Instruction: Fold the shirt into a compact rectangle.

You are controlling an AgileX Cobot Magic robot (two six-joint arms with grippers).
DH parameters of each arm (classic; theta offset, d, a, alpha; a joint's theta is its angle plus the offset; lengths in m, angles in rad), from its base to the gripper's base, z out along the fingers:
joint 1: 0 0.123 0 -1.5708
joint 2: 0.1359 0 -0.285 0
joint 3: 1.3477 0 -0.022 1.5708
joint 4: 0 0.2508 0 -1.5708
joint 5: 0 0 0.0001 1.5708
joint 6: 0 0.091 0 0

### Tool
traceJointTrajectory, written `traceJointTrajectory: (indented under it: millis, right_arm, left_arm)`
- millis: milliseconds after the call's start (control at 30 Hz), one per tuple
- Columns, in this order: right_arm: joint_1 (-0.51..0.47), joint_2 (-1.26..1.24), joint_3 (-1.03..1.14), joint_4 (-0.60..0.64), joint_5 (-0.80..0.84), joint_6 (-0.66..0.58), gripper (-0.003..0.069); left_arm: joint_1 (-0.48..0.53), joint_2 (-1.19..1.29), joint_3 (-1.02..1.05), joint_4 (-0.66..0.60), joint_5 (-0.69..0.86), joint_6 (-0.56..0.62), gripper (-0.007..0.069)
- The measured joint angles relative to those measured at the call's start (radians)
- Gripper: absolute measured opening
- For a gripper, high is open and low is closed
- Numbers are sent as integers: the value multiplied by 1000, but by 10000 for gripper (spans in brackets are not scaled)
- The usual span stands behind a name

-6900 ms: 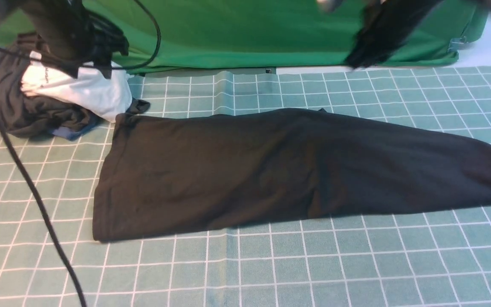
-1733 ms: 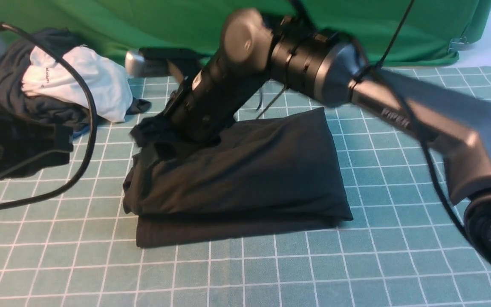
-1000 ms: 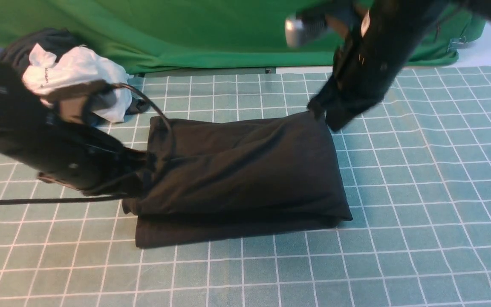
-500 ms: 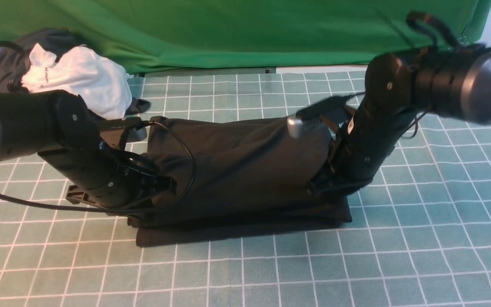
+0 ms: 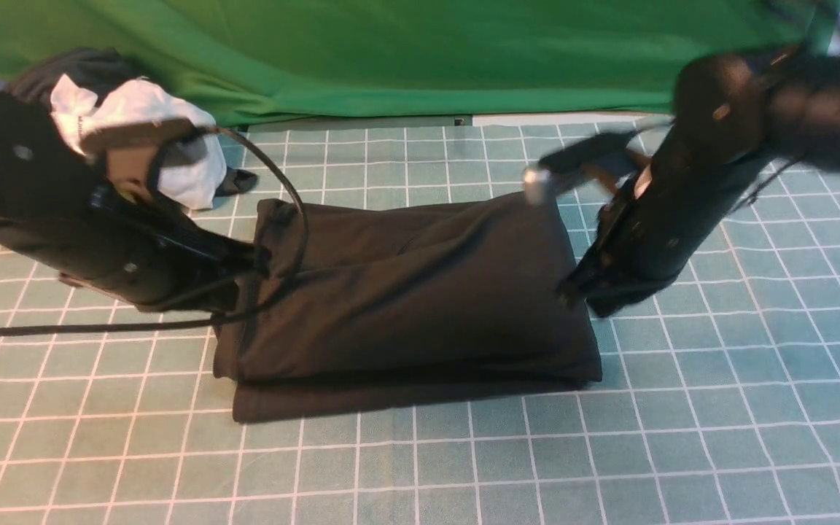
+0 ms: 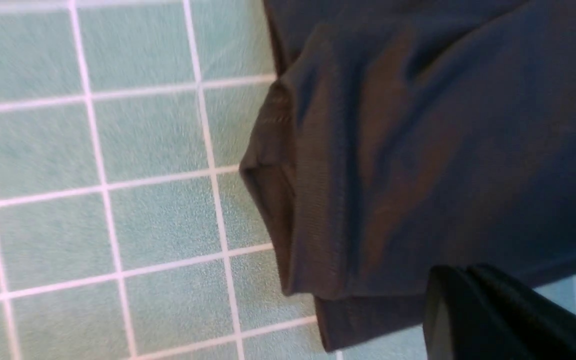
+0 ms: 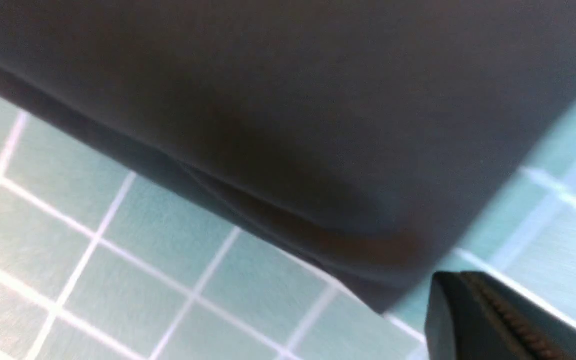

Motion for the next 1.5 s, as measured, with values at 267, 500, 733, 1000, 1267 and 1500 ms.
traceJointTrajectory:
  millis: [267,500,733,1000,1267,1500]
  right_arm:
    - [-31,-479,79,-57,-78,0,-5]
    - [-32,-842,283,-85,-269,17,-3]
    - [-32,-1285,581,-104,-580,17,-3]
    - [-32,-1563,728,-114,-728,-8,-3]
    - [-32,-1649,738,-117,-730,-9,1]
    - [-32,-1649,738,-117,-722,-6,44]
  left_arm:
    - [0,-344,0,6,91,0,11]
    - [0,-582,1,8,134,0,11]
    - [0,-886,107,8,148,-8,11]
    - [0,-1112,276,8,104,-34,11]
    - [0,-1173,387,-11,-25,-37,11]
    - [0,-1173,419,-60,-191,2,11]
